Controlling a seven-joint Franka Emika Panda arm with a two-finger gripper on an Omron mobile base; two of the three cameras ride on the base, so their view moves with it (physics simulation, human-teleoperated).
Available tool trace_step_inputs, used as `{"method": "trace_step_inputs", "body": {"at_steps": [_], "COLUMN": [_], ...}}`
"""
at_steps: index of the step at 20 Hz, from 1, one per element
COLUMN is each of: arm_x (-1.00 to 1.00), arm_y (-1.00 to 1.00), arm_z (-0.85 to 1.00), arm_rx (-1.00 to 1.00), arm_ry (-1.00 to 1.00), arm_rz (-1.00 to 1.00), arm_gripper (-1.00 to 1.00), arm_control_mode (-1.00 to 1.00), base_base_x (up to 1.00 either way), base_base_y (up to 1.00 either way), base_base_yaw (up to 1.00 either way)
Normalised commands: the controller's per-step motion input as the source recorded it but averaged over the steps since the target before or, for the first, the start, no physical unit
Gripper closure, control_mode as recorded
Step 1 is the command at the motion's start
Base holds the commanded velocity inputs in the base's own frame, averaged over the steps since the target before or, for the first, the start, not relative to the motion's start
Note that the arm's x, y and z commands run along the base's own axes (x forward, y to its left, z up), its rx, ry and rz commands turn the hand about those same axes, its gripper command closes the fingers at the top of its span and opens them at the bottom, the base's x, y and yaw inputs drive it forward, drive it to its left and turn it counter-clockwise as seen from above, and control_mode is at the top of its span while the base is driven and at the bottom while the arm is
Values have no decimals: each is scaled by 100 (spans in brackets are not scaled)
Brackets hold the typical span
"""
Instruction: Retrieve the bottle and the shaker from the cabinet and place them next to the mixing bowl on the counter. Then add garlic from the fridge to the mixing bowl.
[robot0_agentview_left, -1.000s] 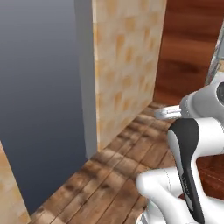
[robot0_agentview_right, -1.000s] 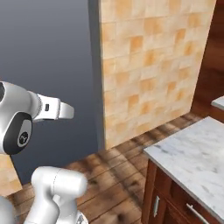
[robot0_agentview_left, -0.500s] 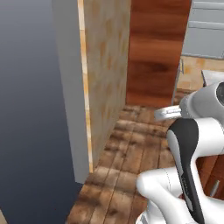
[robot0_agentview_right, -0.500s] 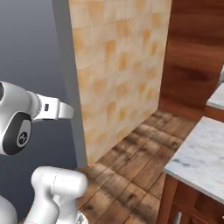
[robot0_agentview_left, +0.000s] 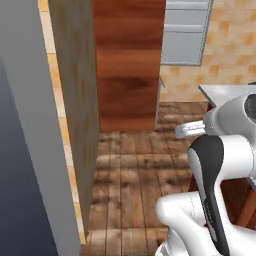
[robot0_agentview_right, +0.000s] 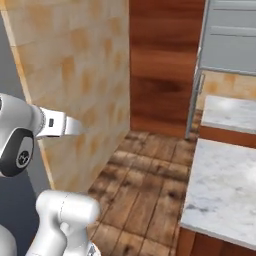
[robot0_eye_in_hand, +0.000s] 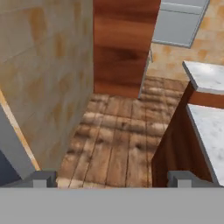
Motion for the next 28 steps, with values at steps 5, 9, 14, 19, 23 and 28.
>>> {"method": "trace_step_inputs", "body": {"at_steps": [5,9,14,19,23,28], "arm_x": [0,0,0,0,0,0], "arm_y": [0,0,0,0,0,0], "arm_z": [0,0,0,0,0,0], "arm_rx": [0,0,0,0,0,0], "arm_ry": [0,0,0,0,0,0], "arm_rz": [0,0,0,0,0,0], "arm_gripper": [-100,-100,-100,-100,-100,-100], "arm_control_mode": [100,100,100,100,100,100], "base_base_x": [95,100,100,100,100,100], "base_base_y": [4,73,76,15,0,-9], "base_base_yaw": [-64,-51,-46,-19,-4,0]}}
